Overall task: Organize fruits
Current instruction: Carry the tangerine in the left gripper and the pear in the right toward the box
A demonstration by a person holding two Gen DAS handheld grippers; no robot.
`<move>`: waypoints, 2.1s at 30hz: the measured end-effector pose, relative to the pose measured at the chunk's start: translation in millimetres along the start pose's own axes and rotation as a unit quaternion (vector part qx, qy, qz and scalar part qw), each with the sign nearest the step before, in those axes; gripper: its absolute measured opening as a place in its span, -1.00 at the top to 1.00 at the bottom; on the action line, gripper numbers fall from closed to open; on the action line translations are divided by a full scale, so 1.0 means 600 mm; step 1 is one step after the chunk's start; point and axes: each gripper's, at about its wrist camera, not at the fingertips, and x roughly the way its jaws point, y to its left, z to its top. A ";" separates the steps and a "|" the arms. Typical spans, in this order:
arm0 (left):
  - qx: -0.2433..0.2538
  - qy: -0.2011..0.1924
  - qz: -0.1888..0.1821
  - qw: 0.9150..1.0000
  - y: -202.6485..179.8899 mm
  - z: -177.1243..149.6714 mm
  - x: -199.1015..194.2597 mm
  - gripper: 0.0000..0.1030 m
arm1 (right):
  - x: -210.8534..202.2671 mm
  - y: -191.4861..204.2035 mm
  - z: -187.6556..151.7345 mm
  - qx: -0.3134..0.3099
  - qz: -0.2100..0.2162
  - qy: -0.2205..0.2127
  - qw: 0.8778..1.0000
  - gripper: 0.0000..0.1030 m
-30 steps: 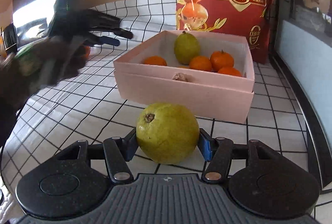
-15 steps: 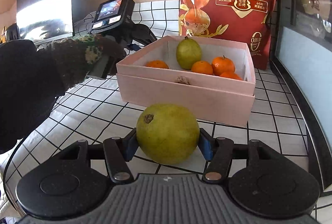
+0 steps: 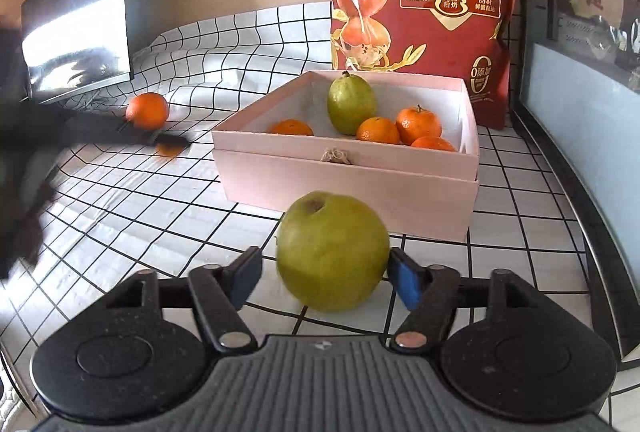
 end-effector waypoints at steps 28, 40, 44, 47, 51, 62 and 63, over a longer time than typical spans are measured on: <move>0.046 -0.009 0.038 0.998 -0.073 -0.068 0.018 0.34 | 0.000 -0.018 -0.003 0.037 -0.053 0.028 0.998 -0.67; 0.043 -0.009 0.036 0.998 -0.072 -0.068 0.018 0.34 | -0.013 -0.027 -0.019 0.030 -0.050 0.055 0.997 -0.78; 0.043 -0.008 0.035 0.998 -0.071 -0.068 0.018 0.34 | -0.003 -0.011 -0.017 -0.002 -0.060 0.071 0.996 -0.89; 0.044 -0.006 0.035 0.998 -0.071 -0.068 0.019 0.34 | 0.000 -0.011 -0.016 -0.005 -0.054 0.078 0.996 -0.99; 0.048 -0.004 0.036 0.998 -0.073 -0.068 0.021 0.33 | 0.001 -0.010 -0.015 -0.007 -0.050 0.081 0.995 -1.00; 0.023 -0.025 0.009 0.999 -0.084 -0.068 0.023 0.35 | 0.000 -0.009 -0.017 -0.006 -0.054 0.082 0.995 -1.00; 0.029 -0.030 0.012 0.999 -0.088 -0.070 0.021 0.35 | 0.000 -0.009 -0.017 -0.007 -0.052 0.083 0.995 -1.00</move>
